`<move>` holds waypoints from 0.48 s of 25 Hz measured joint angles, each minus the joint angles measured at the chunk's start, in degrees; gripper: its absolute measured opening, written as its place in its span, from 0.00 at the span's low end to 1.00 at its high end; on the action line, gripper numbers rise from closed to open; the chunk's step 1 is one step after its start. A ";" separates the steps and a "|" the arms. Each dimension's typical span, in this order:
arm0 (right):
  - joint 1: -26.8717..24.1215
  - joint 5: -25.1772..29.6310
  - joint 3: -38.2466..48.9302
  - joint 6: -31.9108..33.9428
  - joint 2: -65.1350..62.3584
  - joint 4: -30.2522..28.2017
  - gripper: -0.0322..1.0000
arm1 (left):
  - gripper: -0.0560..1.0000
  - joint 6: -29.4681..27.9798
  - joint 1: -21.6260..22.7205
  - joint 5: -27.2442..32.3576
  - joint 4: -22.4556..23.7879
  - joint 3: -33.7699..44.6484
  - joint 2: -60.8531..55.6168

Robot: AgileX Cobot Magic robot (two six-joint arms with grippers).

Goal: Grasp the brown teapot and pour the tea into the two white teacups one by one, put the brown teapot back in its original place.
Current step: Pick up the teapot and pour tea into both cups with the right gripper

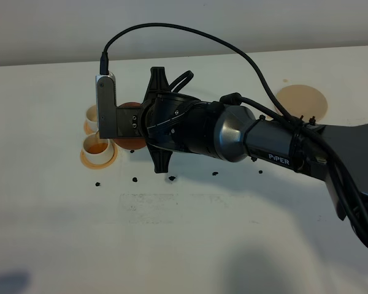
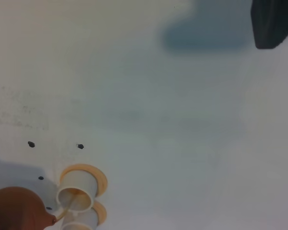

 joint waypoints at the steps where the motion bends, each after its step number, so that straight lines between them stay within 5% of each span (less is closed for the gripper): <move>1: 0.00 0.00 0.00 0.00 0.00 0.00 0.12 | 0.36 0.00 0.00 0.00 0.00 0.00 0.00; 12: 0.00 -0.12 -0.22 -0.12 0.00 -0.24 0.12 | 0.36 0.01 0.00 0.00 0.00 0.00 0.00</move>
